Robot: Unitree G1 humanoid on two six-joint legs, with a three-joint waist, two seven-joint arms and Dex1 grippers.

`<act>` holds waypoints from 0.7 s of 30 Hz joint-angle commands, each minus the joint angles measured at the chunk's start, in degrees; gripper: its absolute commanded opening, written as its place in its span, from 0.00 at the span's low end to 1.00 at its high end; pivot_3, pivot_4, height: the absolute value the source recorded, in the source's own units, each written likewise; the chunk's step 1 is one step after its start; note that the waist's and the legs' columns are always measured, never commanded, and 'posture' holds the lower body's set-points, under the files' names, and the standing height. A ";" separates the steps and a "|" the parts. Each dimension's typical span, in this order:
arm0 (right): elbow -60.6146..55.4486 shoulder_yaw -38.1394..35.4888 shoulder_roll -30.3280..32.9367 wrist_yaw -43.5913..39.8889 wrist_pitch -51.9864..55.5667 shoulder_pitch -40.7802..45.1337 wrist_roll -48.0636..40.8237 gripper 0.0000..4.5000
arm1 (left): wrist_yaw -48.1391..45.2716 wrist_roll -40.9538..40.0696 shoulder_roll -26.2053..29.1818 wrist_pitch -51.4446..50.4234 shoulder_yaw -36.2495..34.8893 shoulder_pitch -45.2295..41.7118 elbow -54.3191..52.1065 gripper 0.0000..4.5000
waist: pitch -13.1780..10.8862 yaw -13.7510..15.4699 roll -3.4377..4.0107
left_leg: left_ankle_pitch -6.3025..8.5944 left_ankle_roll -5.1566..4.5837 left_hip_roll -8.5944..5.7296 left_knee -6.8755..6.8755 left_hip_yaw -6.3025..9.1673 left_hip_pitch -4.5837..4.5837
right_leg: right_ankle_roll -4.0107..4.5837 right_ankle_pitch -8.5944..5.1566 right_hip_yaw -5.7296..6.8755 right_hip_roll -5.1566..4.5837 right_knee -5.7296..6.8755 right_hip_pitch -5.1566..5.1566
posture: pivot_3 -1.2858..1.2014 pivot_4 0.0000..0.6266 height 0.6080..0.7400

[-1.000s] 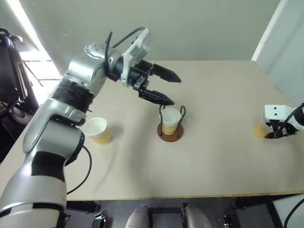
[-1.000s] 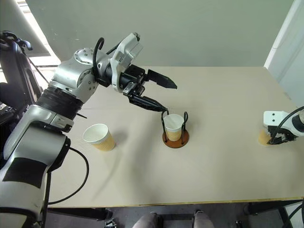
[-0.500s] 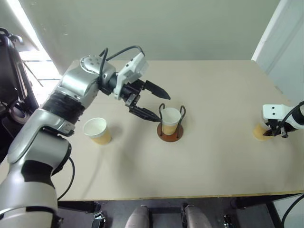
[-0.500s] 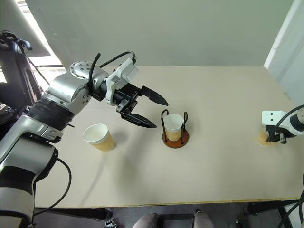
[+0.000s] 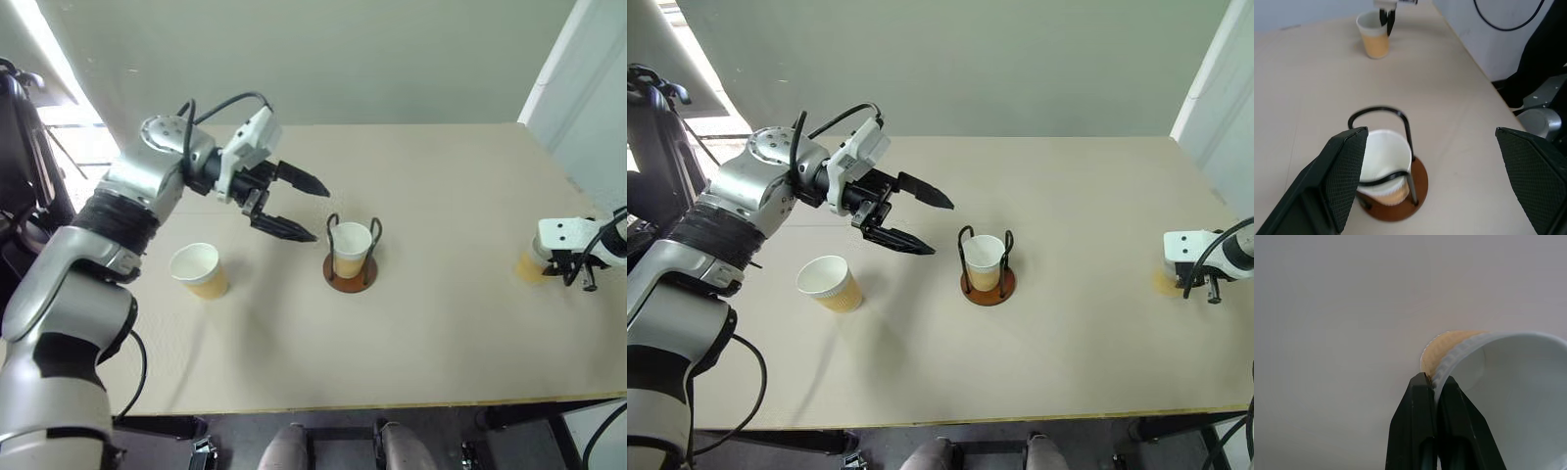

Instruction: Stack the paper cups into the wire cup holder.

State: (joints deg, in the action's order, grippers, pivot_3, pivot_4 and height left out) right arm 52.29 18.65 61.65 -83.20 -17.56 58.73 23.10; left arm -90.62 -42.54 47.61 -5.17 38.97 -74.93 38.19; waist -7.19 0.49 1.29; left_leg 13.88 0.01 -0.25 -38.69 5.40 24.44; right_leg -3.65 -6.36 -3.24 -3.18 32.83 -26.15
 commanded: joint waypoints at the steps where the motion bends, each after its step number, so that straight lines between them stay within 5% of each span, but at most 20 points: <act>1: -5.51 -1.54 0.55 -2.44 -0.23 3.26 -2.00 0.01 | -1.88 0.88 0.08 0.94 -2.03 -0.83 1.67 1.00 | 0.00 -0.08 0.01 | 0.00 0.00 0.00 0.04 0.00 0.00 | 0.02 0.00 0.00 0.00 0.00 -0.02 | 0.52 0.24 1.00; 12: -22.96 -2.80 0.36 -9.10 6.30 3.08 -9.29 0.01 | -1.88 2.19 -0.73 0.12 -1.49 -1.04 3.17 1.00 | 0.00 0.01 0.00 | 0.00 0.08 -0.01 0.46 0.04 0.03 | 0.27 -0.25 0.07 0.00 -0.07 -0.14 | 0.52 0.24 1.00; 21: -36.67 0.61 -1.48 -9.30 12.41 10.74 -14.30 0.01 | -1.88 2.05 -1.48 6.20 -0.27 0.08 7.32 1.00 | 0.00 0.03 0.00 | -0.05 0.17 0.02 0.52 0.10 0.01 | 0.35 -0.35 0.11 0.04 0.03 -0.19 | 0.52 0.24 1.00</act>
State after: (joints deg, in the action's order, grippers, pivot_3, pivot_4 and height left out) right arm 17.79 19.01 60.25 -92.25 -6.16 67.25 10.06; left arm -90.62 -40.16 45.93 -0.99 39.07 -74.78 45.14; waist -7.18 0.52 1.29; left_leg 13.83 0.18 -0.24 -38.18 5.51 24.46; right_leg -3.29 -6.71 -3.14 -3.15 32.86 -26.34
